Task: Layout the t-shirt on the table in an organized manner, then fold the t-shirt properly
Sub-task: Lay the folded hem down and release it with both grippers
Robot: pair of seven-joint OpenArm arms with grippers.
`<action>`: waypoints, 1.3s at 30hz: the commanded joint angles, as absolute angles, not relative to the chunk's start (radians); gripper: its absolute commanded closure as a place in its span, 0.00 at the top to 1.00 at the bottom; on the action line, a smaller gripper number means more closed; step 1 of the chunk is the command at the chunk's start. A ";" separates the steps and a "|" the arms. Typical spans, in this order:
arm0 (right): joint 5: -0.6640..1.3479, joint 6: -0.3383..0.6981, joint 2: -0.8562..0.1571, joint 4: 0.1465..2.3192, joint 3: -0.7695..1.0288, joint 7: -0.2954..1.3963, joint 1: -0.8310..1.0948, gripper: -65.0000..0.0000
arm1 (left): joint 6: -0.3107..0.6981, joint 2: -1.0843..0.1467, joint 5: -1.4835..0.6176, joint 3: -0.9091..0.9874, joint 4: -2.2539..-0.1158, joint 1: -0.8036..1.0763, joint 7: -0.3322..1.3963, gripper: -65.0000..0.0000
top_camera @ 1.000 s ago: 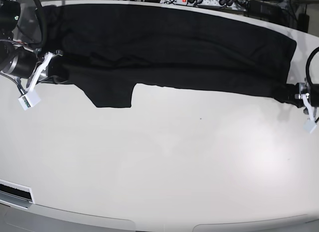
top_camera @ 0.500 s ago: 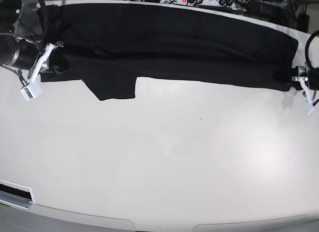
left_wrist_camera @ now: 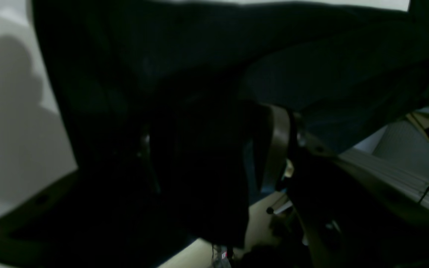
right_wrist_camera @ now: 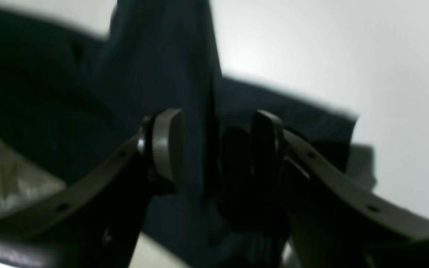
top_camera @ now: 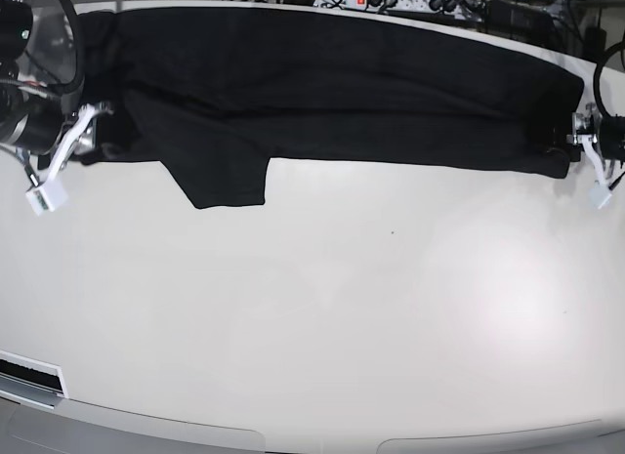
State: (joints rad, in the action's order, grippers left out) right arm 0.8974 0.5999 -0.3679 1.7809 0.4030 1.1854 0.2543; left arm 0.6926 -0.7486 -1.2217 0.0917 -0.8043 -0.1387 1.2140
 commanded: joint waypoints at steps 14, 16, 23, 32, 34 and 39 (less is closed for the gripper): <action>0.742 0.513 -0.244 1.388 0.296 0.984 -0.002 0.46 | 0.698 -0.762 -1.238 0.099 -0.815 -0.127 1.175 0.53; 0.743 0.530 -0.244 1.245 0.283 0.979 -0.065 0.46 | 0.698 -0.765 -1.238 0.099 -0.815 -0.128 1.174 0.53; 0.842 0.668 -0.244 0.817 0.281 1.039 -0.217 0.46 | 0.698 -0.767 -1.239 0.099 -0.815 -0.128 1.174 0.53; 1.021 0.698 -0.244 0.783 0.281 1.182 -0.230 0.45 | 0.698 -0.767 -1.240 0.099 -0.815 -0.128 1.174 0.53; 1.021 0.698 -0.245 0.783 0.281 1.166 -0.231 0.29 | 0.698 -0.767 -1.244 0.099 -0.815 -0.128 1.173 0.53; 1.053 0.698 -0.247 0.857 0.281 1.201 -0.237 0.00 | 0.698 -0.767 -1.246 0.099 -0.815 -0.128 1.174 0.53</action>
